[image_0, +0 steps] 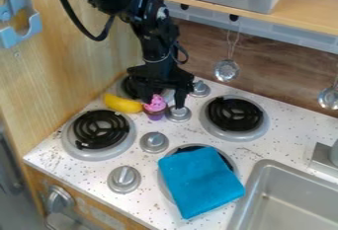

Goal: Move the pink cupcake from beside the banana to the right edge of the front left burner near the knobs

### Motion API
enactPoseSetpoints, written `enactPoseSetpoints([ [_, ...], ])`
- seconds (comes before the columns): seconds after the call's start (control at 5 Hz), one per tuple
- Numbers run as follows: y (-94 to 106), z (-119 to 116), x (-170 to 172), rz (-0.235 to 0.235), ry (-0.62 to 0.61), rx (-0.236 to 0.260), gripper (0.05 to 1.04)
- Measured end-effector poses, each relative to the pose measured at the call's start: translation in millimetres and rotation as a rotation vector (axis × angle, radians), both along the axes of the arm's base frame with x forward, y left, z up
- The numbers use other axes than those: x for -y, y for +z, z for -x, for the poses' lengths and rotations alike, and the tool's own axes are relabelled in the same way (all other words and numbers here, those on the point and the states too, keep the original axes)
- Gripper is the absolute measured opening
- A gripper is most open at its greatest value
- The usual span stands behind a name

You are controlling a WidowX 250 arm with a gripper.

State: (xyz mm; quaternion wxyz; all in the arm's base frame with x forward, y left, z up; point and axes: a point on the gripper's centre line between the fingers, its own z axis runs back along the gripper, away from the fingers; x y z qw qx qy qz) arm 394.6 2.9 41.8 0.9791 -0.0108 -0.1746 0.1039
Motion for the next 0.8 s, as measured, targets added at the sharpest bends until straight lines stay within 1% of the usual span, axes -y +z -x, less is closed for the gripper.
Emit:
enactPoseSetpoints([
  [0.2,-16.1,5,0,0.002,0.006,-0.044,1.001],
  [0.4,-29.1,-9,-4,-0.019,0.018,-0.04,1.001],
  [0.6,-31.8,-20,-8,-0.038,0.039,-0.019,1.001],
  [0.8,-28.6,-26,-10,-0.035,0.068,-0.001,1.001],
])
